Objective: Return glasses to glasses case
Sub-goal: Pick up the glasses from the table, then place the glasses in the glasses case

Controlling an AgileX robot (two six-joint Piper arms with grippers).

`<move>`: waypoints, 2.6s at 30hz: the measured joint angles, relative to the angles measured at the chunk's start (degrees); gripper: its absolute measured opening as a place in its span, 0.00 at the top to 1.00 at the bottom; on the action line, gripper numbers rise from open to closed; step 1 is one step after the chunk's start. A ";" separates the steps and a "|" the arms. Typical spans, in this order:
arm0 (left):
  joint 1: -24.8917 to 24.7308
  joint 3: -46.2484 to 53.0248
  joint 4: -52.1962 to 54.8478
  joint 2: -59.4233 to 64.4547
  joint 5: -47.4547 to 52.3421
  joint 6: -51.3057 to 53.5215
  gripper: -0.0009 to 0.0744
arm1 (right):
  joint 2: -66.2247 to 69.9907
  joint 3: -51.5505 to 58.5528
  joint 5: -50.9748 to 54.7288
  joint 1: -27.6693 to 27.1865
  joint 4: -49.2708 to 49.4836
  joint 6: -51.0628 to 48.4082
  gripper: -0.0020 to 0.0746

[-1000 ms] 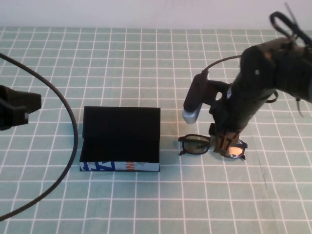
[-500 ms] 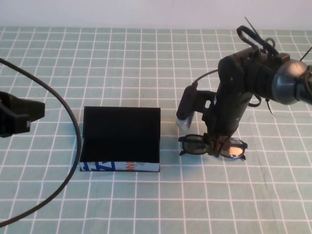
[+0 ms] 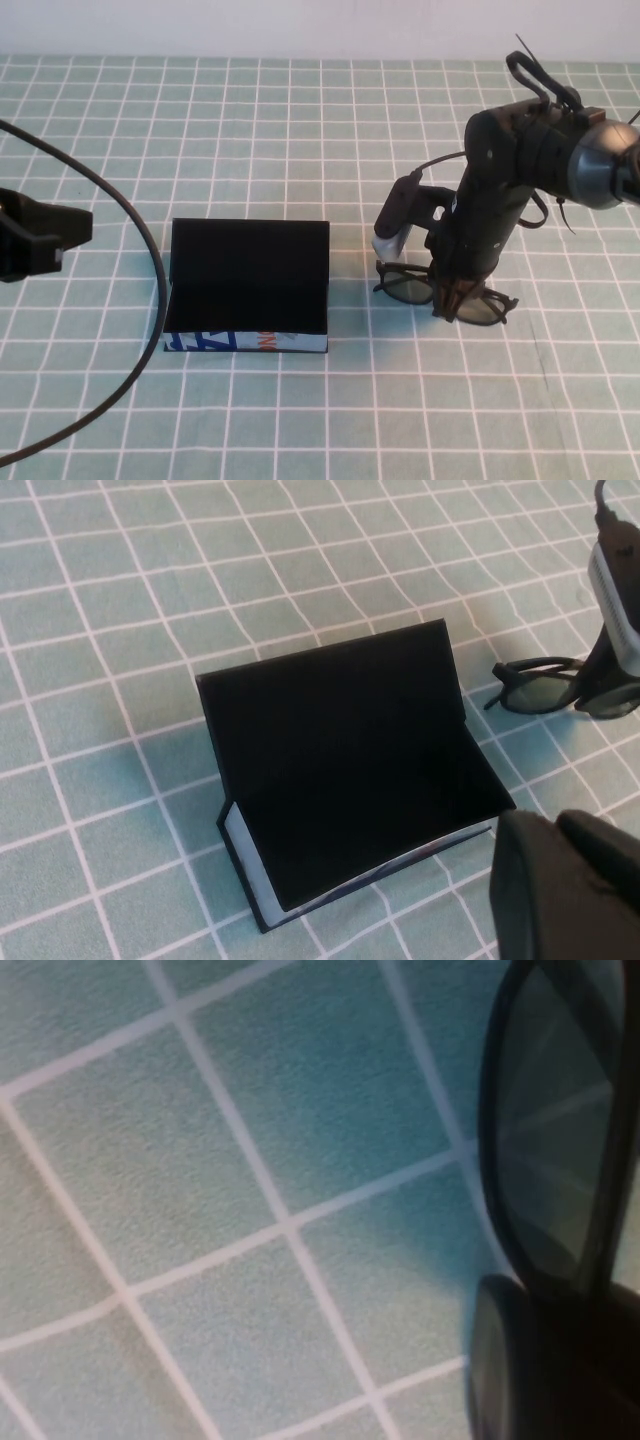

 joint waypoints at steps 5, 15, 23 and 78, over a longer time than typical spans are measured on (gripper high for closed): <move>0.00 0.00 0.00 0.00 0.00 0.00 0.99 | -0.13 -0.23 1.82 0.00 0.98 -1.13 0.89; 0.00 0.00 1.97 0.00 0.00 -0.51 0.99 | -4.67 -11.03 11.03 -0.05 10.63 -2.23 0.89; 0.00 0.00 2.75 0.00 -0.37 -3.42 0.99 | -5.42 -20.31 12.15 5.31 19.07 -3.59 0.89; -4.40 1.37 8.74 0.54 -2.87 -4.71 0.99 | 8.62 -33.30 4.10 13.50 17.11 3.99 0.98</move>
